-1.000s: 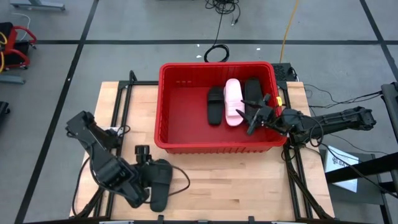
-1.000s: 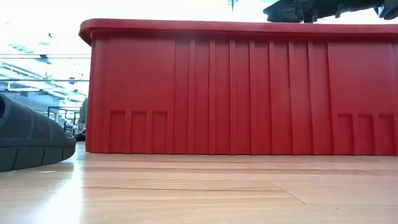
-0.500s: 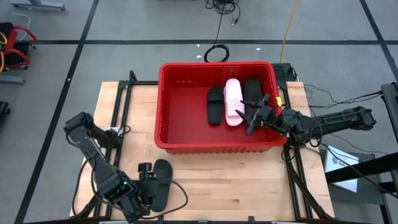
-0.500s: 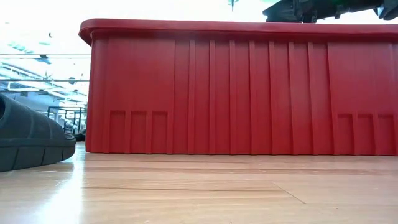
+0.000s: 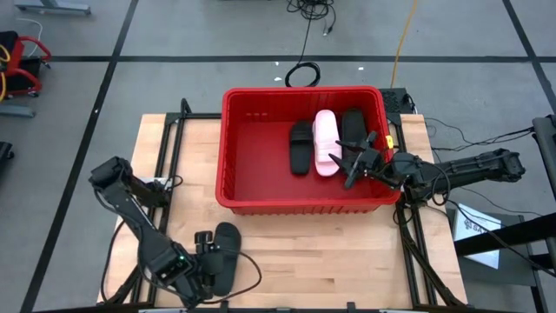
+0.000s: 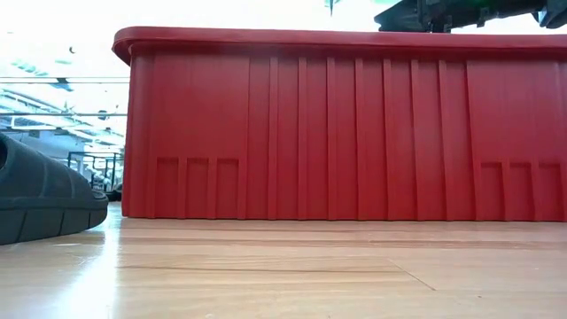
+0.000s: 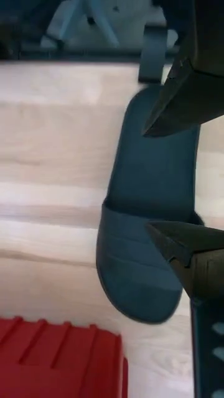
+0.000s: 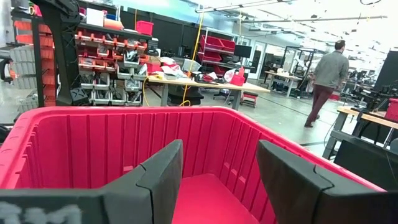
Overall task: Pick and place slides into bin
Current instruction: Put the black slide into the red organizer bin
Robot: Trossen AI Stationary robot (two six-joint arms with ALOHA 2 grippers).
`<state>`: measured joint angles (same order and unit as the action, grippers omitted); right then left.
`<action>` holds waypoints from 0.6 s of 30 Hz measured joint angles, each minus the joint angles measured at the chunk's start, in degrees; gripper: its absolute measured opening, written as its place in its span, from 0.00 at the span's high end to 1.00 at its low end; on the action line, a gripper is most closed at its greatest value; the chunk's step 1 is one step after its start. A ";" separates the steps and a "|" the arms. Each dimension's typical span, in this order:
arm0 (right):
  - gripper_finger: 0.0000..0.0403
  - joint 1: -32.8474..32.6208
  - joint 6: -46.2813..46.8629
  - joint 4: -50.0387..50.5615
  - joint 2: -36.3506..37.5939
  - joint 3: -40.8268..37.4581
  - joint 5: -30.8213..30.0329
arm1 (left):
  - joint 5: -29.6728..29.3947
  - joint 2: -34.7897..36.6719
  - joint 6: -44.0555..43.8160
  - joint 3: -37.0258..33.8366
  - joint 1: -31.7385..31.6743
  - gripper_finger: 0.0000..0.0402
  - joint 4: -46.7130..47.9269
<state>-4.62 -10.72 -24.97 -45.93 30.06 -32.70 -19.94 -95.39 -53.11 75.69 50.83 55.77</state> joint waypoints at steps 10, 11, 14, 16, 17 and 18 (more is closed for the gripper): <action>0.51 0.02 0.00 0.55 0.00 0.00 -0.03 | 3.32 -3.32 2.90 -4.01 -1.58 0.44 -0.70; 0.51 0.02 0.00 0.66 -0.02 0.00 -0.04 | 3.47 -3.88 3.51 -4.05 -1.80 0.44 -0.68; 0.51 0.02 0.02 0.81 -0.02 0.00 -0.07 | 3.51 -5.06 5.19 -4.11 -2.41 0.44 -0.62; 0.51 0.02 0.02 0.83 -0.02 0.00 -0.09 | 3.54 -5.94 6.21 -4.10 -2.69 0.44 -0.42; 0.51 0.02 0.02 0.82 -0.02 0.00 -0.11 | 3.50 -6.29 6.70 -4.12 -2.67 0.44 -0.29; 0.51 0.02 0.02 0.84 -0.02 0.00 -0.11 | 3.47 -6.55 7.04 -4.12 -2.81 0.44 -0.29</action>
<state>-4.60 -10.70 -24.13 -45.95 30.06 -32.82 -16.48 -101.95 -46.07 71.57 48.02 55.48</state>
